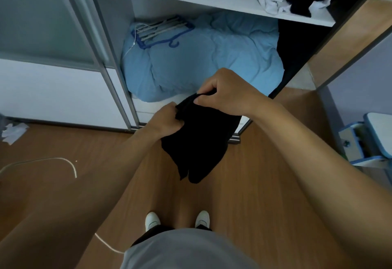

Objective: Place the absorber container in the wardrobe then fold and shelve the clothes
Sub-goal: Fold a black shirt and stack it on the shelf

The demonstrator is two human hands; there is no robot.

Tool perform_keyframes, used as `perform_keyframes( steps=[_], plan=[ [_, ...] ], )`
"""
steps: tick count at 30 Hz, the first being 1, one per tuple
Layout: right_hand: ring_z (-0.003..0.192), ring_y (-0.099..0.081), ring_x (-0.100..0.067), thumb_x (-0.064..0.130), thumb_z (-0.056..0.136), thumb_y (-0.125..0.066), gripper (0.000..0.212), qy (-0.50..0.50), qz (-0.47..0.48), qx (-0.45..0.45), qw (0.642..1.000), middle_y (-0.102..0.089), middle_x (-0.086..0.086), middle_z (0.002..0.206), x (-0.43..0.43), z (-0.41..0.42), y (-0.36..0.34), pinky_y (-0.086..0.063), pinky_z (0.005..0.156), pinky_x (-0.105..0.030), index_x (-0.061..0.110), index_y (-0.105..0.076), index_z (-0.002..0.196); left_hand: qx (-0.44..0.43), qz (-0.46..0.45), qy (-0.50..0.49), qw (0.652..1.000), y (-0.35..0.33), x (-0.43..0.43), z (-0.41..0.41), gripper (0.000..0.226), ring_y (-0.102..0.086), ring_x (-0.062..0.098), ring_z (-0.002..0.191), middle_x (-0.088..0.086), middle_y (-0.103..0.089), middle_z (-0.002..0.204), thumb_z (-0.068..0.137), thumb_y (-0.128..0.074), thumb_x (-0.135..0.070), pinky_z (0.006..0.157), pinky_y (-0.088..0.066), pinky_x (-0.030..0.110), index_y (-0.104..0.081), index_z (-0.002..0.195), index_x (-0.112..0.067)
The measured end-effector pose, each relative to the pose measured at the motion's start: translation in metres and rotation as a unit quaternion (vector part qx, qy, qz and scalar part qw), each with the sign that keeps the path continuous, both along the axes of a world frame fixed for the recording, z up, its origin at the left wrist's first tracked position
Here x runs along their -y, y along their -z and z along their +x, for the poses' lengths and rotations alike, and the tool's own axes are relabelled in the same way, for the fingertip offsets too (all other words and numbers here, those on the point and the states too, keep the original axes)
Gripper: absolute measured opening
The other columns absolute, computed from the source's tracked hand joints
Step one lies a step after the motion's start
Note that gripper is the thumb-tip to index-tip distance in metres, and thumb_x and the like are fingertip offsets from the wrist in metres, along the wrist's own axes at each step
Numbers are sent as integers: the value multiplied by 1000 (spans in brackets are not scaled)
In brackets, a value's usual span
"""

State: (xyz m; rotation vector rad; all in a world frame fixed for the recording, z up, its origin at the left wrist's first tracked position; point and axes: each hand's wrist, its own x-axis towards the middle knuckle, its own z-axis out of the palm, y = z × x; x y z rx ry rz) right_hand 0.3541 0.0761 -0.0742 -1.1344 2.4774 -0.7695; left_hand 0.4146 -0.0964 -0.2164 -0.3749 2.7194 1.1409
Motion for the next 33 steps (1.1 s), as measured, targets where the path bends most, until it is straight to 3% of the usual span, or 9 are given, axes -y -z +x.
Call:
perform_keyframes(
  steps=[4,6,9,11,13,19,23,28,33],
  plan=[
    [63,-61,-30,23,89,-67,28,42,-4,4,999,-68,-16,69,-4,2,6,-46,62,-40,3,-71,71,-77,11,8,997,6,16,9,28,-58,27,106,8,-56,106,84,-53,9,82,-39,20,-76,97,0],
    [48,-40,-18,28,89,-68,44,86,-15,-4,996,-45,-6,51,-1,3,9,-33,54,-34,10,-51,52,-104,41,48,993,-1,13,15,21,-52,26,109,8,-51,109,86,-58,3,83,-36,13,-73,100,2],
    [47,-26,-15,31,87,-67,58,121,-3,-43,992,-26,-2,49,8,6,8,-25,52,-31,17,-27,48,-134,101,74,983,-15,1,21,39,-45,-4,101,9,-52,110,85,-57,-29,82,-27,-4,-67,101,5],
    [47,-24,-16,30,86,-66,58,115,9,-65,991,-23,-1,48,12,7,6,-24,52,-31,18,-24,48,-174,129,61,974,-20,-9,20,47,-50,-9,84,14,-58,99,84,-56,-39,78,-33,0,-64,95,6],
    [46,-21,-16,29,85,-66,59,104,12,-70,992,-22,0,46,16,7,5,-24,51,-31,18,-22,47,-195,140,18,971,-19,-14,17,42,-56,8,76,19,-61,90,82,-54,-39,68,-38,6,-62,87,2],
    [42,-21,-18,34,85,-67,63,60,19,-82,995,-18,3,43,25,17,3,-20,48,-29,17,-21,46,-121,63,-92,986,5,-2,13,14,-58,8,57,-6,-60,61,71,-52,-36,52,-40,23,-54,69,-22],
    [44,-23,-18,38,86,-67,62,55,40,-109,992,-21,2,45,28,19,4,-23,48,-31,16,-26,46,-53,23,-95,994,30,17,20,14,-61,34,67,10,-56,74,77,-60,-14,51,-36,26,-50,71,-6],
    [72,-64,-20,38,90,-66,29,63,67,-96,991,-71,-2,75,22,12,11,-53,73,-38,12,-75,79,-16,78,-117,990,44,30,32,24,-56,15,71,-2,-49,85,86,-60,-10,55,-36,18,-53,64,-15],
    [91,-66,-22,35,93,-64,19,59,126,-124,982,-74,0,95,19,5,15,-52,82,-37,23,-78,95,-65,211,-179,959,41,45,44,33,-60,7,76,-3,-54,86,84,-58,2,66,-43,17,-66,63,-21]
  ],
)
